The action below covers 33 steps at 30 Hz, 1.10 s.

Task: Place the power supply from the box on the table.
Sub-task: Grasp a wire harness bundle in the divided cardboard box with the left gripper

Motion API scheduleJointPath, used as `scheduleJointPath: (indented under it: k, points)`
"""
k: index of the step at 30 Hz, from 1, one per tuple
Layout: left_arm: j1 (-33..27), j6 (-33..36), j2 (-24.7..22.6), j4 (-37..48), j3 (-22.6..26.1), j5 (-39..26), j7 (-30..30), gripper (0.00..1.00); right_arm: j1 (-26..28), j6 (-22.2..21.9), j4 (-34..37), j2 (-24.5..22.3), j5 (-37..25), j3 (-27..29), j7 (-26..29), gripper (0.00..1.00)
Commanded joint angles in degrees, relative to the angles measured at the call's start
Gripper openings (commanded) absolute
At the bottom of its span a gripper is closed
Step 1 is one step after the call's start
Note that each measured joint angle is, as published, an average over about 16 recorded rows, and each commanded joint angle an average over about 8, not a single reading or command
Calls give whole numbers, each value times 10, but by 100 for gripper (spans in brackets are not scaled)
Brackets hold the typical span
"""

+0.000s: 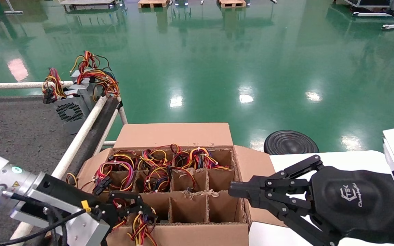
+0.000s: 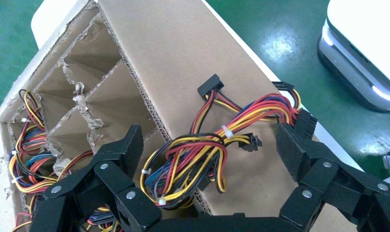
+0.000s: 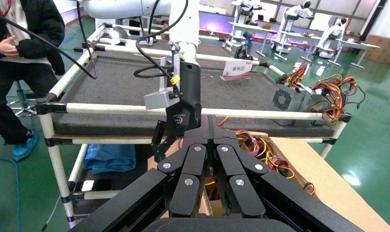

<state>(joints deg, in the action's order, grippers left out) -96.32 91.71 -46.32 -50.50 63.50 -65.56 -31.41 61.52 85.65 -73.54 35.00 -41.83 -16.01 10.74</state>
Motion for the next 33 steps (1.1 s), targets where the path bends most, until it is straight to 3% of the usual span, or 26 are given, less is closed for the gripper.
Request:
scheduleJointPath:
  k: [1, 5, 6, 33]
  points:
    - [0, 0, -2, 5, 2, 0, -2, 52, 0, 0, 0, 0, 0, 0, 0, 0]
    - [0, 2, -7, 16, 5, 1, -6, 4, 0, 0, 0, 0, 0, 0, 0, 0]
    - [1, 2, -9, 19, 6, 2, -7, 0, 0, 0, 0, 0, 0, 0, 0, 0]
    - [11, 10, -9, 52, 11, 26, -22, 0, 0, 0, 0, 0, 0, 0, 0, 0]
